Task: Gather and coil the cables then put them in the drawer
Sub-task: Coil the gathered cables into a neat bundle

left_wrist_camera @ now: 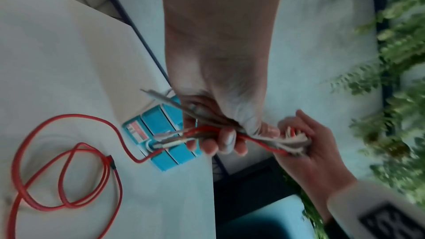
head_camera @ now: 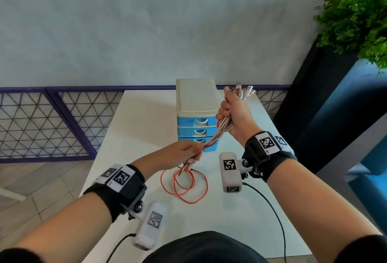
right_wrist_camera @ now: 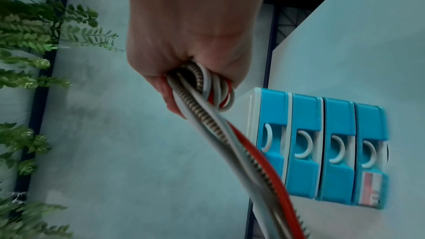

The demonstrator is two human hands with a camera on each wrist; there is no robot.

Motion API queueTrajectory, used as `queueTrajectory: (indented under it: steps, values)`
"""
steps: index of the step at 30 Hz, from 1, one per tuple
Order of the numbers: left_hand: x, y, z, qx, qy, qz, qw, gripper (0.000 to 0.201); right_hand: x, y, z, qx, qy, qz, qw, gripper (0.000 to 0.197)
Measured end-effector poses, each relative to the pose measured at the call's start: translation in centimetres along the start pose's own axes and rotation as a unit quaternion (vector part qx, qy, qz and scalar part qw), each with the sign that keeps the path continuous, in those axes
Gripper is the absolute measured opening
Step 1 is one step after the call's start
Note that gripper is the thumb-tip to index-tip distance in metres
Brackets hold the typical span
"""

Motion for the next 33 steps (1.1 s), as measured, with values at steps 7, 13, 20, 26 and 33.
queueTrajectory:
  steps: [7, 13, 20, 26, 33]
  values:
    - [-2.7, 2.1, 2.5, -0.071, 0.010, -0.061, 0.996, 0.030, -1.5, 0.1, 1.6, -0.012, 0.037, -0.011, 0.999, 0.032]
    - [-3.9, 1.1, 0.3, -0.092, -0.346, -0.139, 0.923, 0.017, -0.2, 0.8, 0.2, 0.070, 0.342, 0.114, 0.930, 0.023]
    - [-5.4, 0.6, -4.3, -0.020, -0.464, -0.180, 0.867, 0.012, 1.1, 1.7, -2.4, 0.122, 0.435, 0.215, 0.866, 0.040]
    - [-6.4, 0.6, -4.6, -0.038, -0.408, -0.172, 0.896, 0.006, 2.3, 3.1, -3.7, 0.188, 0.215, 0.290, 0.913, 0.027]
    - [-6.0, 0.9, -5.1, -0.072, -0.260, -0.129, 0.954, 0.036, 1.7, 3.5, -4.5, 0.220, 0.241, 0.277, 0.904, 0.020]
Point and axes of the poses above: each hand's wrist, its own y-axis away from the middle knuckle, its own x-axis out of the palm, z = x × y, the point moved 4 cm from there along -y, towards the middle knuckle, and after that the axes turned 12 degrees about z, right-handed, at the moved point
